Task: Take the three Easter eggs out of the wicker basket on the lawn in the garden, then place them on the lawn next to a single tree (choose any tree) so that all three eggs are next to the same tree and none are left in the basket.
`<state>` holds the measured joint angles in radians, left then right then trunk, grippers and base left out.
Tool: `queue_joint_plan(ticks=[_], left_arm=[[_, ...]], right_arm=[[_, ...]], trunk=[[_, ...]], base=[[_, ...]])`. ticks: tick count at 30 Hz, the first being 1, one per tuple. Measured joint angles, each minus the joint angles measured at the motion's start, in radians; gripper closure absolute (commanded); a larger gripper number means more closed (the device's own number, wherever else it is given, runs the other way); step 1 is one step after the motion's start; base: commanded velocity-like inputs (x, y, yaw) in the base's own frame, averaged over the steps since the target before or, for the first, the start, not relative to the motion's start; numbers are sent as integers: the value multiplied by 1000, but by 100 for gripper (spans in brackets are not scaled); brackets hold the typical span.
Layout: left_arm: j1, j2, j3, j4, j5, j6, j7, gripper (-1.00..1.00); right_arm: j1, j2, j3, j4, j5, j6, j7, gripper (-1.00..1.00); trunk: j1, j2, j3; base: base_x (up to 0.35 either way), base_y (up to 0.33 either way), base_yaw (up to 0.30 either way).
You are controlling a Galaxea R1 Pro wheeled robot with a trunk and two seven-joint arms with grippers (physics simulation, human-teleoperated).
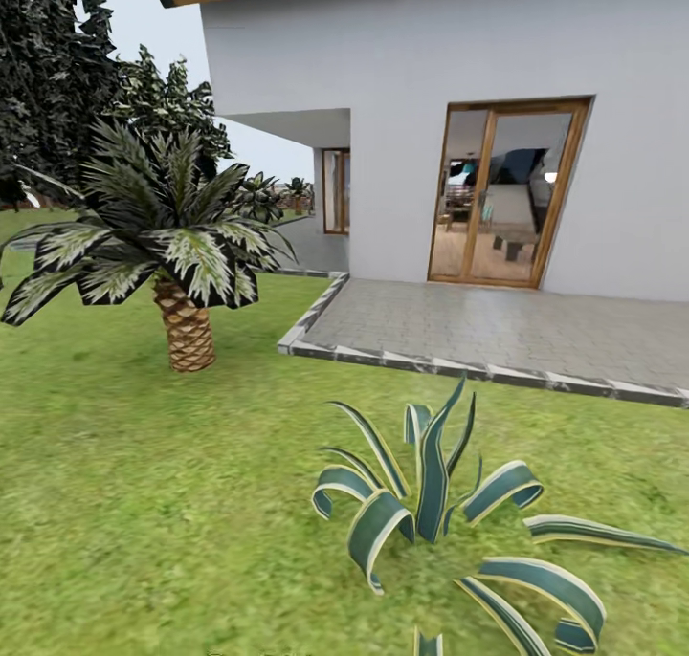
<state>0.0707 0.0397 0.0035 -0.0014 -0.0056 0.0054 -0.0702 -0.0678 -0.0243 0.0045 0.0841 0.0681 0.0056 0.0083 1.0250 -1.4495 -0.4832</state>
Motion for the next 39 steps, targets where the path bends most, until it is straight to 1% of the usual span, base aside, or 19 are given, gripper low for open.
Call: queue_joint_plan(ticks=[6, 21, 39], left_arm=[[0, 0, 0, 0, 0, 0, 0, -100], [0, 1, 2, 0, 6, -2, 0, -100], [0, 2, 2, 0, 7, -1, -1, -100]], right_arm=[[0, 0, 0, 0, 0, 0, 0, -100], [0, 0, 0, 0, 0, 0, -1, -100], [0, 0, 0, 0, 3, 1, -1, -100]], trunk=[[0, 0, 0], [0, 0, 0], [-1, 0, 0]], base=[[0, 83, 256], [14, 3, 257], [327, 0, 258]])
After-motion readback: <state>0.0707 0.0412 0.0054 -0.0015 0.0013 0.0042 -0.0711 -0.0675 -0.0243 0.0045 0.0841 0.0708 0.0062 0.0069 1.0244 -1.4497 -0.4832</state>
